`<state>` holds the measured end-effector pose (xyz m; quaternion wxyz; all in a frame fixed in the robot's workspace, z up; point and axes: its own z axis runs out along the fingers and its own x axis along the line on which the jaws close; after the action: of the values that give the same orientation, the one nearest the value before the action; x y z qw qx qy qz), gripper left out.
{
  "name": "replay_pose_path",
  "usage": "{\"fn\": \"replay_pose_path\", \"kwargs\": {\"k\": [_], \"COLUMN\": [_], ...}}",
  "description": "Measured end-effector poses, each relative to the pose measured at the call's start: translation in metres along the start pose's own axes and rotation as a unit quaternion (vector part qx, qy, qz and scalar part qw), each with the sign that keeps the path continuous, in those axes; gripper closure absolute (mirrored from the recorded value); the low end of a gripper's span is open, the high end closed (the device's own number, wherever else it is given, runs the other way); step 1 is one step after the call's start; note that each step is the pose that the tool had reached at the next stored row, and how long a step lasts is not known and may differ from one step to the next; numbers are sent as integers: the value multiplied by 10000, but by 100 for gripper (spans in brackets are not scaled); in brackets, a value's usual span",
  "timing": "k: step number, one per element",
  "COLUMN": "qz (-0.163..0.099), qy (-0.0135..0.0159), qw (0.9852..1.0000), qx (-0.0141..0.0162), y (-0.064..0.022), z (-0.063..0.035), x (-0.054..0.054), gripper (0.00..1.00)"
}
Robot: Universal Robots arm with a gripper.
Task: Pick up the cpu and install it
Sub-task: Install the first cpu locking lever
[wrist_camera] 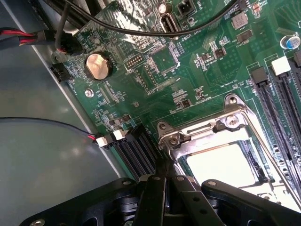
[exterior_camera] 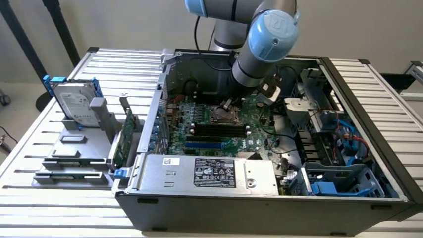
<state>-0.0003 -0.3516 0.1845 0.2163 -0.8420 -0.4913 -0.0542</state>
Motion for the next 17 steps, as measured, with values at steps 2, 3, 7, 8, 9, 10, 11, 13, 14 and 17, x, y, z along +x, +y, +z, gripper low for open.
{"fn": "replay_pose_path", "kwargs": {"k": [2,3,7,8,9,10,11,13,14,17], "qz": [0,0,-1,0,0,1,2,0,0,-2], "qy": [1,1,4,5,5,3,0,9,12,24], "qw": [10000,10000,10000,10000,10000,10000,10000,10000,10000,10000], "qx": [1,1,4,5,6,5,5,10,12,19], "y": [2,3,10,12,14,15,15,17,18,22], "z": [-1,-1,-5,-7,-10,-15,-22,-26,-27,-31], "x": [-1,-1,-4,-5,-7,-9,-11,-12,-14,-19], "gripper": [89,89,89,89,89,89,89,89,89,89]}}
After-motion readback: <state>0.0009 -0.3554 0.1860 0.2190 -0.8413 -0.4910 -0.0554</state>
